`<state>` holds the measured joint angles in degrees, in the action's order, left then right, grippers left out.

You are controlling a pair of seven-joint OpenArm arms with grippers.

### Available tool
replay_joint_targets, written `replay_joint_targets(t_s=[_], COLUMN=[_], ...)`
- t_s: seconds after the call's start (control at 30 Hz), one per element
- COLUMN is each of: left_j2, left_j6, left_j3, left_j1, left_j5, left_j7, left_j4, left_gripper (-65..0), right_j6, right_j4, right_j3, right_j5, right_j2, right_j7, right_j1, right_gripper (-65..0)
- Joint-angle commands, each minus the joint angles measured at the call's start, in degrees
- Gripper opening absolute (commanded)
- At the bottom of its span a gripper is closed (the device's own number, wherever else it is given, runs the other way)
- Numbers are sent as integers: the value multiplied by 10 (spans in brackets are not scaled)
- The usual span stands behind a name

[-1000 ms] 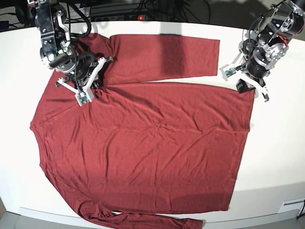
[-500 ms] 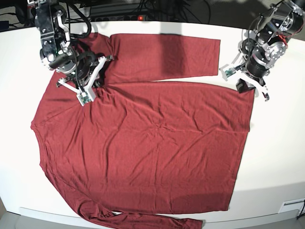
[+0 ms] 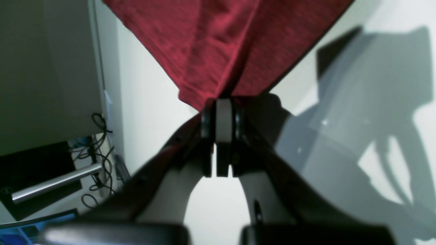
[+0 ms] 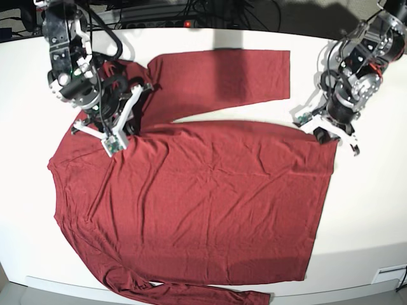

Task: Fold the T-shirt properly
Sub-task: 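Lift both shoulders and pull them toward the hem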

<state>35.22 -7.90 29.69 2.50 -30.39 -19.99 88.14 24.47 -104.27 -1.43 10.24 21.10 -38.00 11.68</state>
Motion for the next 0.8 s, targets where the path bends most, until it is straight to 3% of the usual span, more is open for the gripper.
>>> replay_joint_targets(t_s=[0.0, 0.27, 0.5, 0.77], left_j2=[8, 9, 9, 9], left_j6=[9, 9, 9, 9], left_j3=[-4, -4, -4, -4], left_j1=[-12, -33, -35, -35], left_j5=[5, 39, 39, 40], left_j7=[1, 0, -2, 0], left_j4=[9, 9, 9, 9], left_gripper=[-650, -650, -650, -650], right_j6=[-1, -12, -7, -9], right_j4=[-12, -12, -11, -11], right_j3=[3, 3, 3, 3], right_j5=[2, 3, 8, -6], right_j2=[5, 5, 5, 5], right_j7=[10, -8, -78, -46], right_j1=[-11, -24, -12, -3], right_gripper=[-650, -650, -650, -650])
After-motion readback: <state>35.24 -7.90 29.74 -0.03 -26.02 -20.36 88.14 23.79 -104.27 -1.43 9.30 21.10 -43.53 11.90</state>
